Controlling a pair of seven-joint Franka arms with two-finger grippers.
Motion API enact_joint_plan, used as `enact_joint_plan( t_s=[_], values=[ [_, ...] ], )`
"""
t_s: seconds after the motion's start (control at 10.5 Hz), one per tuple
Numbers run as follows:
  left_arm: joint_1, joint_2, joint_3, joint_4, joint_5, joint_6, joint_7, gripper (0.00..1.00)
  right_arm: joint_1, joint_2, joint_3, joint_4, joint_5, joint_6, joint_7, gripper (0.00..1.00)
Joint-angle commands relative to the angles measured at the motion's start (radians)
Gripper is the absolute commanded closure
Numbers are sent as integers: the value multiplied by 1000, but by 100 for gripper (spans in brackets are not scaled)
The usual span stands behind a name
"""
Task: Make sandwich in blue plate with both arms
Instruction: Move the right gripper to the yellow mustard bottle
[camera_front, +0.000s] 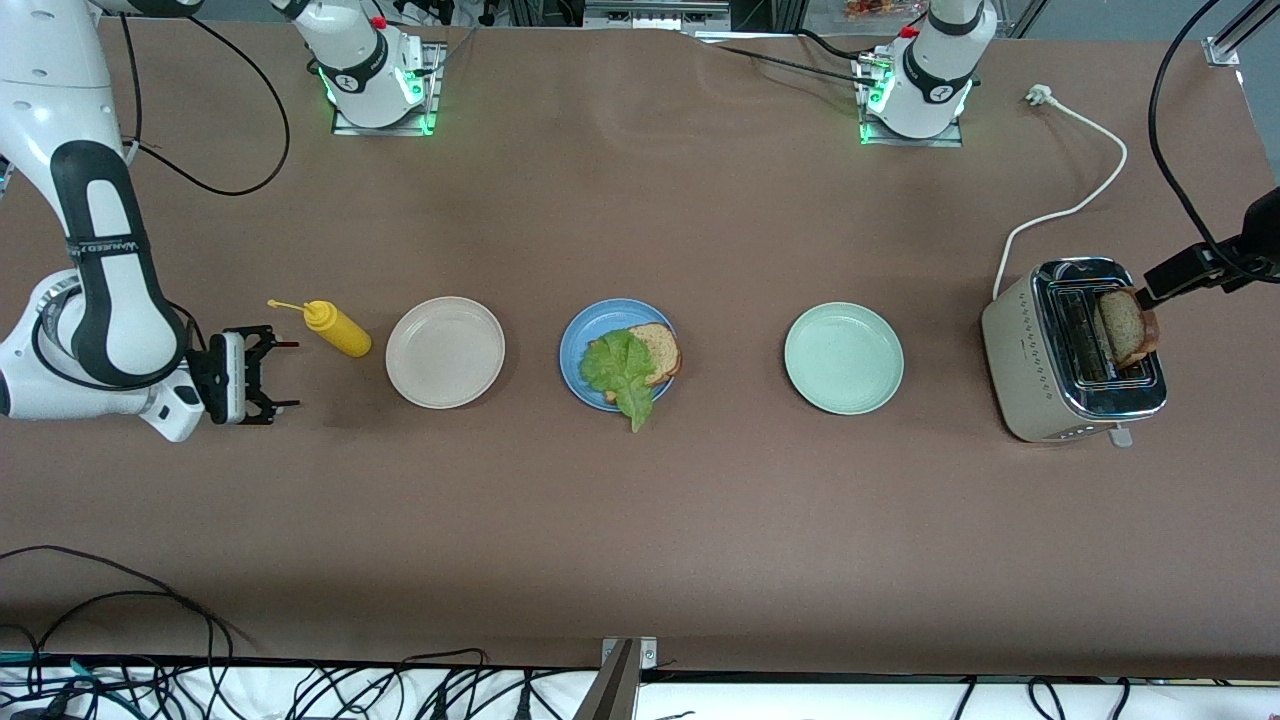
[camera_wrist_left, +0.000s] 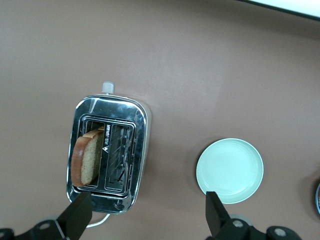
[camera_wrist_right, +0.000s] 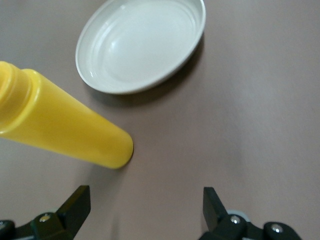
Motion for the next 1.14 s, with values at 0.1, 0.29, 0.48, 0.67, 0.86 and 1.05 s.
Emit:
enact_joint_plan(
  t_s=[0.1,0.29,0.48,0.67,0.86,1.05],
  values=[
    [-17,22,-12,2,-1,1,13,0,-27,15,-2,-12,169,-206,-217,0],
    [-37,24,-20,18,2,-2,8,0,-28,16,-18,-61,203,-229,-286,0],
    [-40,25,-21,19,5,-2,8,0,-28,27,-25,-107,255,-228,-371,0],
    [-45,27,-23,32,8,0,8,0,-28,32,-34,-127,257,-254,-402,0],
    [-43,31,-20,32,7,3,11,0,-28,32,-46,-127,263,-300,-408,0],
    [-45,36,-20,33,8,3,11,0,-28,39,-48,-129,275,-343,-408,1]
  ],
)
